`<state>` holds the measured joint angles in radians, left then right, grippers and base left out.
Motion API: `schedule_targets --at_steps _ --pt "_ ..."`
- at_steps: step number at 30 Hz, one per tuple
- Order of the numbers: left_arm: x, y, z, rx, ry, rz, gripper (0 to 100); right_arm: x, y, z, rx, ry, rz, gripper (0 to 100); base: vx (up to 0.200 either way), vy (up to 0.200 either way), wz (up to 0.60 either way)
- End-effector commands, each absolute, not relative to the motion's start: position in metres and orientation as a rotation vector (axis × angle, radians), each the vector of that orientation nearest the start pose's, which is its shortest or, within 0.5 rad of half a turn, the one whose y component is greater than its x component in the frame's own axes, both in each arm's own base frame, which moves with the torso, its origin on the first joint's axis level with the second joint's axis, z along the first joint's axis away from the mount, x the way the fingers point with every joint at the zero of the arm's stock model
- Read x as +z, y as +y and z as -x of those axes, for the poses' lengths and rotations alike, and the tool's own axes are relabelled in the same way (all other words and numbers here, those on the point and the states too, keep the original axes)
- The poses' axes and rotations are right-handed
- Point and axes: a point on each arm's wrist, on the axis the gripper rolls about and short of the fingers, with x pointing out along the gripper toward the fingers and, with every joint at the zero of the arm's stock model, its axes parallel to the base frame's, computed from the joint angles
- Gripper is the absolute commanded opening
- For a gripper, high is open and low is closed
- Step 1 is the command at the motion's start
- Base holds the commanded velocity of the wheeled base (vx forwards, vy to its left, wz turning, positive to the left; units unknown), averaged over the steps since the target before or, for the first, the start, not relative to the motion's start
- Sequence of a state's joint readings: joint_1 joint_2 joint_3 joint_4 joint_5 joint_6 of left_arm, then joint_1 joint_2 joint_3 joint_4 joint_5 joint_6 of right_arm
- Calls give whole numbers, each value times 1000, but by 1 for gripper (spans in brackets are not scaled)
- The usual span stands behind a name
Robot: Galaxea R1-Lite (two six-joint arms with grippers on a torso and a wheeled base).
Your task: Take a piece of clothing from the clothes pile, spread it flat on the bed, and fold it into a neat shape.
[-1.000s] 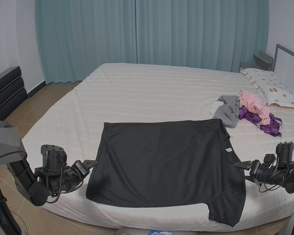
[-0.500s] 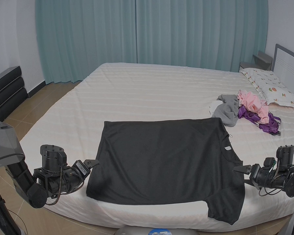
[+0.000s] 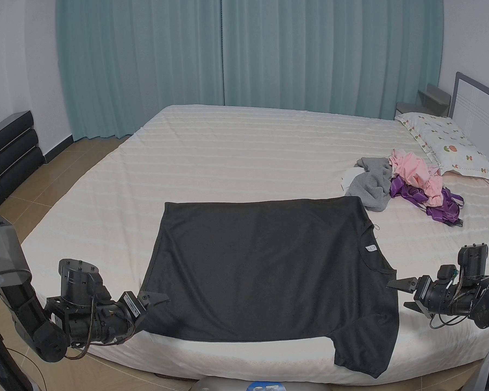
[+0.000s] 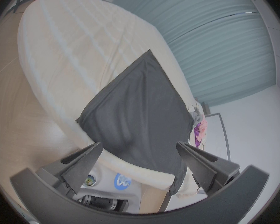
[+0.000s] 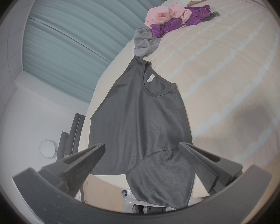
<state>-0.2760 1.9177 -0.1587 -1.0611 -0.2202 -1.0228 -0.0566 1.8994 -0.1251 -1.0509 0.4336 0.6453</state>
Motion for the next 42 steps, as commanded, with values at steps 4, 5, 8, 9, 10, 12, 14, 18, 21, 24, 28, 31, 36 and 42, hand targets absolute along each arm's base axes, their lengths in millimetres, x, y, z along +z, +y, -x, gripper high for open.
schedule_targets --at_steps 4,5,8,9,10,12,14,18,21,24,28,31,36,42 --pt "14 -62 -202 -32 966 913 100 25 1 -209 124 843 -779 100 0 0 0" --pt "11 -62 -202 -32 973 905 100 25 1 -208 123 845 -780 100 0 0 0" --pt "6 -62 -203 -24 986 891 100 25 1 -208 124 842 -779 100 0 0 0" --pt "1 -62 -204 -14 997 879 100 25 1 -208 124 842 -779 100 0 0 0" --pt "0 -62 -205 -12 995 878 100 25 1 -208 124 843 -779 100 0 0 0" --pt "-4 -62 -205 5 997 858 100 25 1 -208 124 842 -779 100 0 0 0" --pt "-8 -62 -206 22 998 835 100 25 1 -208 123 845 -780 100 0 0 0" --pt "-13 -62 -208 53 991 786 100 25 0 -208 121 844 -782 100 0 0 0" --pt "-15 -62 -213 53 977 782 100 25 1 -208 123 845 -780 100 0 0 0" --pt "-16 -62 -218 49 961 788 100 25 1 -208 123 845 -780 100 0 0 0" --pt "-17 -61 -224 53 945 795 100 25 0 -208 121 844 -782 100 0 0 0" --pt "-16 -58 -227 60 934 803 100 25 1 -208 122 845 -781 100 0 0 0" --pt "-16 -54 -228 77 926 813 100 25 1 -208 123 845 -780 100 0 0 0" --pt "-16 -47 -230 106 910 832 100 24 1 -208 122 846 -780 100 0 0 0"
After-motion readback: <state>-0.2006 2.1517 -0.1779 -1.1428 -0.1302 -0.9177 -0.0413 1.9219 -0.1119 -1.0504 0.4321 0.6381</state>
